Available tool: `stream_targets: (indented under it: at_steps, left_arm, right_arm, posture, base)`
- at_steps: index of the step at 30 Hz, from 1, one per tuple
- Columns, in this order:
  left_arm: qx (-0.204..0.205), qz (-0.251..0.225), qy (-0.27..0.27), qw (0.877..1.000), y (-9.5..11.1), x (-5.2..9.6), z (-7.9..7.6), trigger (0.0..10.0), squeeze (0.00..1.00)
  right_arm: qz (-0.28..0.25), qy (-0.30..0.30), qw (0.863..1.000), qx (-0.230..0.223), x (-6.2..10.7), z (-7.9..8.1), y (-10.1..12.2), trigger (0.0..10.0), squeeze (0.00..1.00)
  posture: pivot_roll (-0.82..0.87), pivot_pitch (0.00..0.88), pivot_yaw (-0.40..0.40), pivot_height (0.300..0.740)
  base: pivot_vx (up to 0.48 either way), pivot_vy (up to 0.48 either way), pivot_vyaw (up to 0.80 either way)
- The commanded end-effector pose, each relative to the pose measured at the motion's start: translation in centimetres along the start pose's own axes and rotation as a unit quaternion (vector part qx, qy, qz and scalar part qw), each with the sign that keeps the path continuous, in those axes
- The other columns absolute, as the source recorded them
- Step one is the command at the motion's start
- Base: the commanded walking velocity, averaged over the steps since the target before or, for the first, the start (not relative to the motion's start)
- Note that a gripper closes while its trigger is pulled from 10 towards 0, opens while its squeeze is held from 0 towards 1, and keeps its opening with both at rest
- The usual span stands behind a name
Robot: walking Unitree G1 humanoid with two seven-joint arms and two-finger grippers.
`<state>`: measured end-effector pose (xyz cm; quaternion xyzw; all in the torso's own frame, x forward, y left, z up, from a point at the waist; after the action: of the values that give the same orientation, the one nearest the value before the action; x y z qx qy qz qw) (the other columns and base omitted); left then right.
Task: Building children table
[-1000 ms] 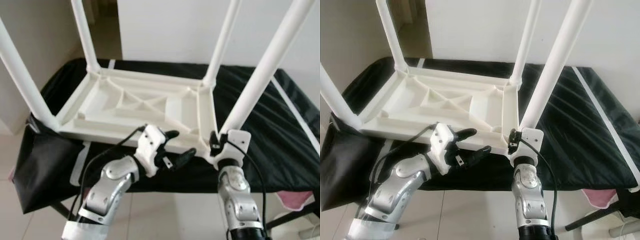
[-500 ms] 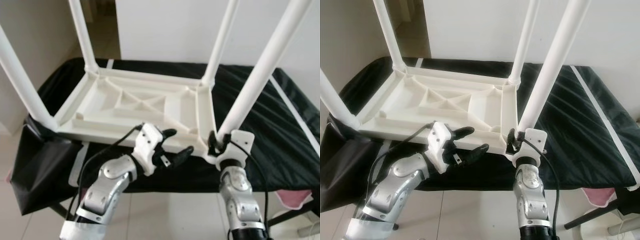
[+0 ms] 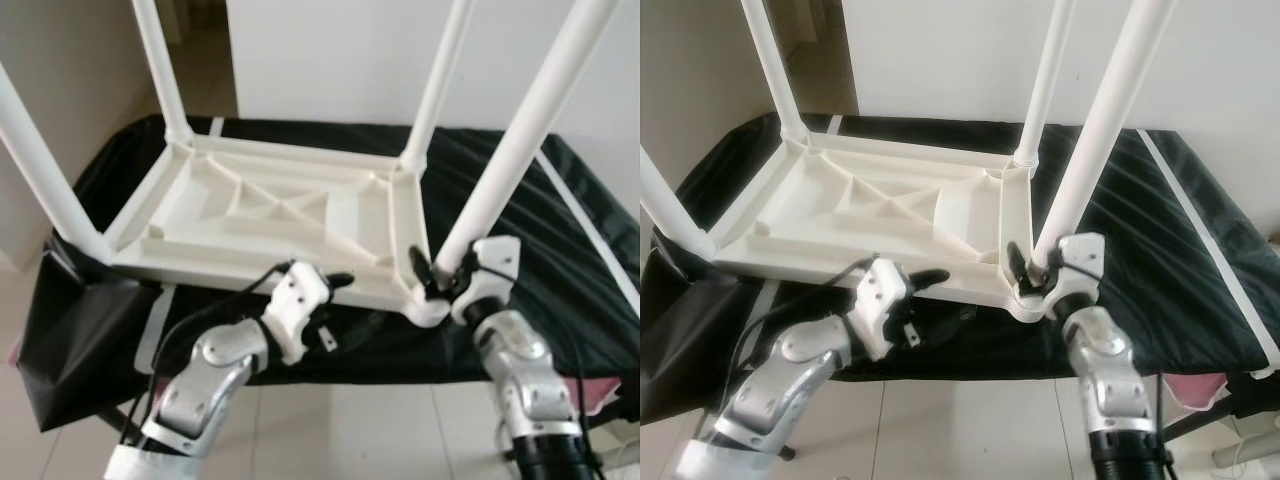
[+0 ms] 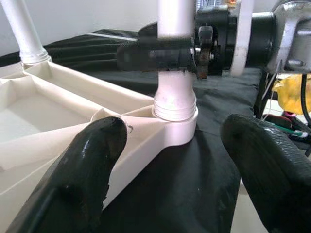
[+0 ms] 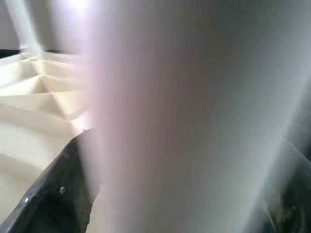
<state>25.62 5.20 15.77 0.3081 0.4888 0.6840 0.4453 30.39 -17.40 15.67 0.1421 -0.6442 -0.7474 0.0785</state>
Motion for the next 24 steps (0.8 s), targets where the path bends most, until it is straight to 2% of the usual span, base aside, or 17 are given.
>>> stream_targets:
  at_steps: [1, 5, 10, 12, 20, 21, 22, 23, 24]
  left_arm:
    - [-0.01, -0.013, -0.036, 0.999, 0.6, -0.1, -0.5, 10.0, 0.0]
    - [-0.01, -0.016, -0.032, 0.999, 0.8, -0.2, -0.3, 10.0, 0.0]
    - [-0.017, -0.001, -0.026, 1.0, 0.1, 0.0, -0.2, 10.0, 0.0]
    - [-0.016, -0.001, -0.024, 1.0, 0.1, -0.1, -0.2, 10.0, 0.0]
    - [-0.016, -0.004, -0.022, 1.0, 0.2, -0.3, -0.3, 10.0, 0.0]
    - [-0.017, -0.003, -0.021, 1.0, 0.2, -0.3, -0.3, 10.0, 0.0]
    - [-0.017, -0.003, -0.021, 1.0, 0.2, -0.3, -0.3, 10.0, 0.0]
    - [-0.017, -0.003, -0.021, 1.0, 0.2, -0.3, -0.4, 10.0, 0.0]
    - [-0.017, -0.003, -0.021, 1.0, 0.2, -0.3, -0.4, 10.0, 0.0]
  right_arm:
    - [0.04, 0.048, 0.998, 0.019, 0.1, -0.3, -0.8, 10.0, 0.0]
    - [0.065, 0.076, 0.994, 0.036, 0.1, -0.6, -1.3, 10.0, 0.0]
    - [0.098, 0.101, 0.989, 0.046, -0.1, -1.4, -2.0, 10.0, 0.0]
    - [0.122, 0.129, 0.983, 0.053, -0.3, -1.5, -2.6, 10.0, 0.0]
    - [0.131, 0.142, 0.979, 0.063, -0.5, -1.5, -3.3, 10.0, 0.0]
    - [0.133, 0.143, 0.979, 0.064, -0.5, -1.6, -3.4, 9.1, 0.0]
    - [0.133, 0.144, 0.978, 0.064, -0.6, -1.7, -3.5, 9.1, 0.0]
    - [0.134, 0.145, 0.978, 0.063, -0.5, -1.9, -3.6, 2.7, 0.0]
    - [0.134, 0.145, 0.978, 0.063, -0.5, -1.9, -3.6, 2.7, 0.0]
  posture:
    - [0.0, 0.017, -0.065, 0.74]
    - [0.0, 0.017, -0.059, 0.74]
    - [0.0, 0.015, -0.063, 0.74]
    - [0.0, 0.008, -0.061, 0.74]
    - [0.01, 0.0, -0.065, 0.74]
    - [0.01, 0.0, -0.067, 0.74]
    - [0.01, 0.0, -0.067, 0.74]
    - [0.01, 0.0, -0.068, 0.74]
    - [0.01, 0.0, -0.068, 0.74]
  base:
    - [0.0, 0.0, 0.0]
    - [0.0, 0.0, 0.0]
    - [0.0, 0.0, 0.0]
    - [0.0, 0.0, 0.0]
    - [0.0, 0.0, 0.0]
    - [0.0, 0.0, 0.0]
    - [0.0, 0.0, 0.0]
    - [0.0, 0.0, 0.0]
    - [0.0, 0.0, 0.0]
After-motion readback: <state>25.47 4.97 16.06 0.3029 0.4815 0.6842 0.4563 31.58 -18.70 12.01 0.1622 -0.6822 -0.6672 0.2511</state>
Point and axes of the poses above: a point about 5 cm out from each wrist's last joint towards the gripper, its own x axis pointing back from the gripper into the wrist, its own y axis along the axis of the wrist's last joint, z = x × y, the point moved 1 cm from there along -x, pointing out of the wrist towards the gripper, and after that the axes turned 10 degrees about -x, right-handed, at the moved point
